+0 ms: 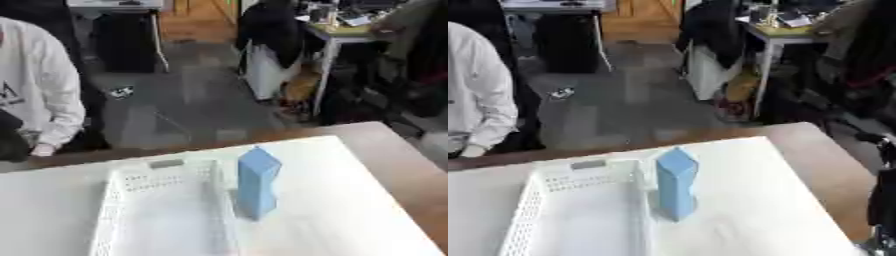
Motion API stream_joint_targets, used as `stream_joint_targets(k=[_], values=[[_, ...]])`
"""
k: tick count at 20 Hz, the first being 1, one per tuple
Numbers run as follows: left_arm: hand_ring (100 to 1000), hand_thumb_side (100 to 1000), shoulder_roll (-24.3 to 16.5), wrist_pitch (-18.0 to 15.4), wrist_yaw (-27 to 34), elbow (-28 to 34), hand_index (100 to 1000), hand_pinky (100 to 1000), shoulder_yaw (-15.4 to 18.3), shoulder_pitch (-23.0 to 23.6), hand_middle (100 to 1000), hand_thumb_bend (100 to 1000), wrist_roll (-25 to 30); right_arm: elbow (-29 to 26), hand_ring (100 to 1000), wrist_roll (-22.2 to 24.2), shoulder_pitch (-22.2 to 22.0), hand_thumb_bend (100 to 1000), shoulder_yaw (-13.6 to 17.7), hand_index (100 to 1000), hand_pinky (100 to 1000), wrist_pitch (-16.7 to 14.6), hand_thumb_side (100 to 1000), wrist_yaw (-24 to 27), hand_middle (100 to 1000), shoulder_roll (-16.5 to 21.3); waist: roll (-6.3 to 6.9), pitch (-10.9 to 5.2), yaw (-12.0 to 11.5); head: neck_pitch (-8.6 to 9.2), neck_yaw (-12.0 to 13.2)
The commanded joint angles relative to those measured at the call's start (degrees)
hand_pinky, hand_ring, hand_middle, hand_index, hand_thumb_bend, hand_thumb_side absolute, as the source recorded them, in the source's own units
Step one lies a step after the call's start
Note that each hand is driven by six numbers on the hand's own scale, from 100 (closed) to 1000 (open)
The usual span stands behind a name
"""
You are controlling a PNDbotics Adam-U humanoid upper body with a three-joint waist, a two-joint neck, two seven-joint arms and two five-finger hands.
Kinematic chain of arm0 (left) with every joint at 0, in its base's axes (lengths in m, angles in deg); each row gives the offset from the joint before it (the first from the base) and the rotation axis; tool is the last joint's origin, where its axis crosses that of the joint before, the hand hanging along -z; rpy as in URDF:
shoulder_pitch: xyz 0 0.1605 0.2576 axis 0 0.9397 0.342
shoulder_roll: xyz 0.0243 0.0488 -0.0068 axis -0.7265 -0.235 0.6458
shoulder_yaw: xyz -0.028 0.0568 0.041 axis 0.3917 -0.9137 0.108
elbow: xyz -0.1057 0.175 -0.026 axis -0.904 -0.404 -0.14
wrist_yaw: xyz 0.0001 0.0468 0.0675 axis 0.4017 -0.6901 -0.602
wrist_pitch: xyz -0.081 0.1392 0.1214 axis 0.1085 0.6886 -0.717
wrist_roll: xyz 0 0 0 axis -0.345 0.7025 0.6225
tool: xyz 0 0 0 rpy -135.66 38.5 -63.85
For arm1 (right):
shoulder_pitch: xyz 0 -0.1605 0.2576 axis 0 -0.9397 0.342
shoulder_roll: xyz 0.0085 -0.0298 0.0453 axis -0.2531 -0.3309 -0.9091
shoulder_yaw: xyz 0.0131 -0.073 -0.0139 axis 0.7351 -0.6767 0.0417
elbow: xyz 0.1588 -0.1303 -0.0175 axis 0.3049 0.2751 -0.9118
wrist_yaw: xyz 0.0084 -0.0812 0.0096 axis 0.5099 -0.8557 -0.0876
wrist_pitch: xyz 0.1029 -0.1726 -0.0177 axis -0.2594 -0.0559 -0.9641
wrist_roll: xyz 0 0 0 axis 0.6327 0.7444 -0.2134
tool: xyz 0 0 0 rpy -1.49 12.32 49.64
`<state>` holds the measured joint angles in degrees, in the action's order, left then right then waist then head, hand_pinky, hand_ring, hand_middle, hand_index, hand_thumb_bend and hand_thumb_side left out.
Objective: Pick up objects on the table and place them in the box.
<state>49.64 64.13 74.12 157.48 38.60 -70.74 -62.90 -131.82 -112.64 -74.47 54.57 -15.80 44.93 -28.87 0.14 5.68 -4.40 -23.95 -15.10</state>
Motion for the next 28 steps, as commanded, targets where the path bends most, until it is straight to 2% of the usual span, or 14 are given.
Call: stream_joint_targets(k=[1,8,11,12,13,14,16,17,18,23,25,26,27,28], values=[[434,755,-1.2,0.1,-0.3,0.8,613,508,0.8,-0.6,621,856,-0.2,-0.9,784,-0.3,-0.1,100,0.3,1000,580,-0.5,673,0.0,896,0.8,0.04,-0.68,0.1,0.17,0.0],[434,755,-1.2,0.1,-0.4,0.8,614,508,0.8,-0.6,620,857,-0.1,-0.9,784,0.0,-0.1,100,0.2,1000,579,-0.2,663,0.0,898,0.8,0.05,-0.67,0.1,0.09,0.0],[433,755,-1.3,0.1,-0.4,0.8,614,508,0.9,-0.5,620,857,-0.2,-0.9,791,0.1,-0.3,100,0.7,1000,582,0.7,640,-2.6,905,1.3,0.06,-0.68,0.1,0.12,0.2],[433,755,-1.3,0.1,-0.4,0.8,614,508,0.9,-0.4,620,857,-0.2,-0.9,791,0.5,-0.3,100,0.7,1000,582,2.0,640,-5.1,905,1.7,0.08,-0.71,0.0,0.23,0.4],[433,754,-1.3,0.1,-0.4,0.8,614,507,0.8,-0.4,620,857,-0.2,-0.9,804,0.8,-0.1,100,0.4,952,598,3.3,557,-7.7,919,2.2,0.10,-0.75,-0.1,0.28,0.5],[433,755,-1.3,0.1,-0.4,0.8,614,507,0.8,-0.3,620,857,-0.1,-0.9,804,1.6,0.4,100,-0.2,952,598,5.1,624,-10.7,921,2.8,0.14,-0.81,-0.2,0.25,0.6],[433,754,-1.3,0.1,-0.3,0.8,615,507,0.7,-0.3,620,857,-0.1,-0.9,814,2.6,1.9,100,-1.6,914,612,8.9,612,-15.8,929,3.8,0.20,-0.94,-0.4,0.18,0.3],[433,754,-1.2,0.1,-0.2,0.8,614,507,0.7,-0.2,620,857,0.0,-0.9,820,3.0,2.7,100,-2.4,879,619,10.7,557,-17.7,935,4.3,0.22,-0.99,-0.5,0.19,0.0],[433,755,-1.2,0.0,-0.2,0.8,615,507,0.6,-0.2,620,857,0.0,-0.9,819,3.7,3.6,100,-3.2,885,619,12.7,612,-19.0,935,4.9,0.23,-1.01,-0.6,0.20,-0.3],[431,754,-0.9,-0.1,0.0,0.8,614,505,0.4,-0.2,618,858,0.3,-0.9,846,9.5,8.9,100,-6.6,797,658,21.5,648,-22.3,966,7.6,0.34,-0.81,-1.0,0.18,-1.8],[431,753,-0.8,-0.1,0.0,0.8,614,505,0.4,-0.2,618,859,0.4,-0.9,856,12.3,10.9,100,-7.7,755,676,24.3,647,-23.7,971,8.5,0.37,-0.69,-1.2,0.67,-3.0],[430,753,-0.7,-0.1,0.1,0.8,613,505,0.4,-0.3,618,859,0.5,-0.9,861,13.6,11.8,100,-8.2,733,688,25.4,600,-24.6,973,9.0,0.37,-0.62,-1.3,1.03,-3.6],[430,753,-0.6,-0.1,0.1,0.8,613,504,0.4,-0.3,618,859,0.5,-0.9,866,14.6,12.4,100,-8.6,714,699,26.3,641,-25.4,975,9.3,0.37,-0.58,-1.4,1.22,-4.0],[429,753,-0.5,-0.1,0.1,0.8,613,504,0.3,-0.3,617,860,0.6,-0.5,867,15.7,13.5,100,-9.1,711,701,27.1,885,-26.5,979,9.7,0.37,-0.51,-1.5,1.40,-4.6]])
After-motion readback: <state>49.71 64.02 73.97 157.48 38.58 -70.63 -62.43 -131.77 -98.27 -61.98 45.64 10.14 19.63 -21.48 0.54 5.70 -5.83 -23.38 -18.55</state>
